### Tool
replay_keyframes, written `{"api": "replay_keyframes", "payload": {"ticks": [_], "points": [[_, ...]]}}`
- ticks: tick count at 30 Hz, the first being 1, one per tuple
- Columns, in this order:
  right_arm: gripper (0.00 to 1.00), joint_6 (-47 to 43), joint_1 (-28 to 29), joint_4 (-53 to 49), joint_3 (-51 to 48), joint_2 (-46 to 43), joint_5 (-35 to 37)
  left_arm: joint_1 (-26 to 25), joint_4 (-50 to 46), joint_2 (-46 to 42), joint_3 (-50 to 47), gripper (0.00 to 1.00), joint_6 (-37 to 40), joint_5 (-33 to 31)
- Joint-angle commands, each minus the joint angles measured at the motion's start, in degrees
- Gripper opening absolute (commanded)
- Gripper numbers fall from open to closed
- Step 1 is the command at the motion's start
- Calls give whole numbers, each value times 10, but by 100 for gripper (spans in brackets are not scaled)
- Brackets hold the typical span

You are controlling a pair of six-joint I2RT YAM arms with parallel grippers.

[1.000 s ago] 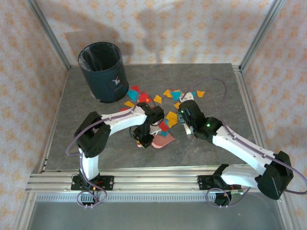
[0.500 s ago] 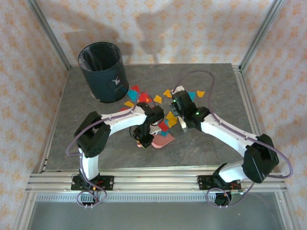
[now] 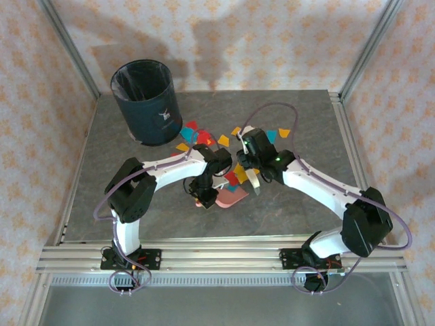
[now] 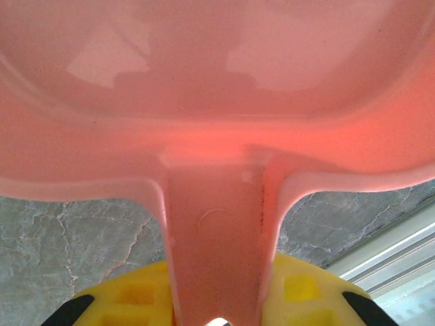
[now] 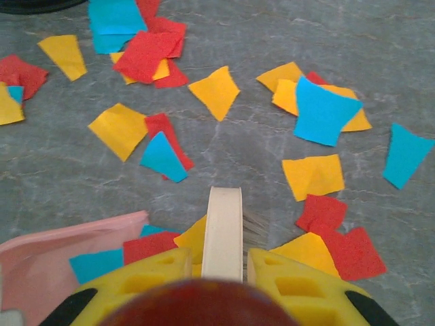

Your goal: Sweep away the paper scraps from the table

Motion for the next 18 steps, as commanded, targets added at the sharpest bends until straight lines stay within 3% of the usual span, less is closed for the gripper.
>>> {"api": "replay_keyframes", "payload": {"ticks": [1, 9, 18], "points": [[0, 10, -1, -22, -2, -35, -55, 5, 1, 8, 9, 0, -3, -6], [0, 19, 0, -29, -7, -57, -104, 5, 3, 8, 13, 0, 0, 5], [0, 29, 0, -9, -23, -106, -38, 4, 0, 8, 10, 0, 6, 9]]}}
